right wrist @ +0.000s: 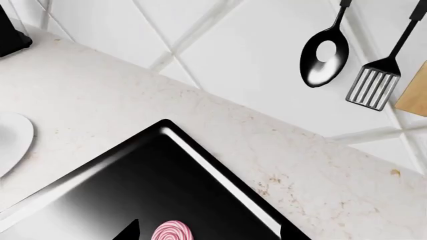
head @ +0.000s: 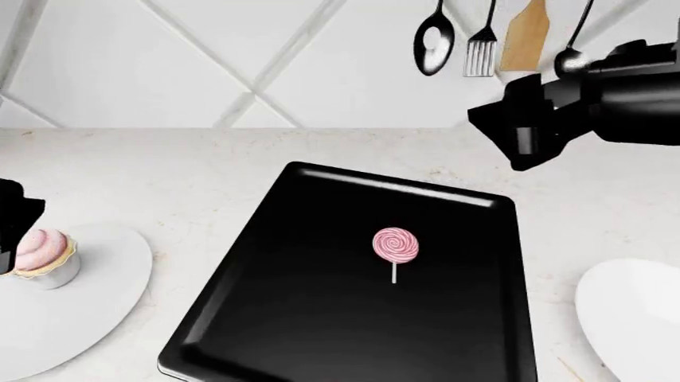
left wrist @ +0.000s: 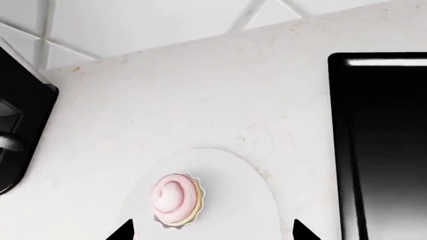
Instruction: Move the dessert items from the plate to the tray.
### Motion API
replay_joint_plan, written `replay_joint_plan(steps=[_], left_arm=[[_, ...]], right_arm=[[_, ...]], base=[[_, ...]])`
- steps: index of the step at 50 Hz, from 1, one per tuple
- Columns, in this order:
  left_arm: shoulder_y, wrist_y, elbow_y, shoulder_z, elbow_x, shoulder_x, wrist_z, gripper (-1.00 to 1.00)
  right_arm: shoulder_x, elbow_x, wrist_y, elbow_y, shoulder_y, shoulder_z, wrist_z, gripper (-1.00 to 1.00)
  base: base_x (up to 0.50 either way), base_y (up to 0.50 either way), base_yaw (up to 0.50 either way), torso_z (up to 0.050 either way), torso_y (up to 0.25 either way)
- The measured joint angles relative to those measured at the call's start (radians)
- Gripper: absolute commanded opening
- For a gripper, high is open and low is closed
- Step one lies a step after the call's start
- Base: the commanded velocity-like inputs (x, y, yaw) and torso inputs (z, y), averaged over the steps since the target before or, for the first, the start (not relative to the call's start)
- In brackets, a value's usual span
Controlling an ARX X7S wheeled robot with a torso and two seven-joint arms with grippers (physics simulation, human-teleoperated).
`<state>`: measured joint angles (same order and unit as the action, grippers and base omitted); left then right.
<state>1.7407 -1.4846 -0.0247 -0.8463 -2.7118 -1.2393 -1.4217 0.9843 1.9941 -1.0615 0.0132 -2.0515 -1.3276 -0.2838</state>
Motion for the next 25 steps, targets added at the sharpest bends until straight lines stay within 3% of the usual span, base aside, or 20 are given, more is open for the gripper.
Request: replay_joint_plan(steps=[9,25], left_arm=[[0.005,-0.019,0.045,0.001,0.035,-0.010,0.030,1.00],[-0.179,0.005,0.072,0.125,0.280,-0.006,0.223,1.00]], right_arm=[[0.019,0.000,0.016,-0.021,0.015,0.008,-0.002,1.00],[0.044,-0.003,0.048,-0.053,0.050,0.019,0.005,1.00]], base=[[0.00,0.00,0.00,0.000,0.000],[0.00,0.00,0.00,0.000,0.000]])
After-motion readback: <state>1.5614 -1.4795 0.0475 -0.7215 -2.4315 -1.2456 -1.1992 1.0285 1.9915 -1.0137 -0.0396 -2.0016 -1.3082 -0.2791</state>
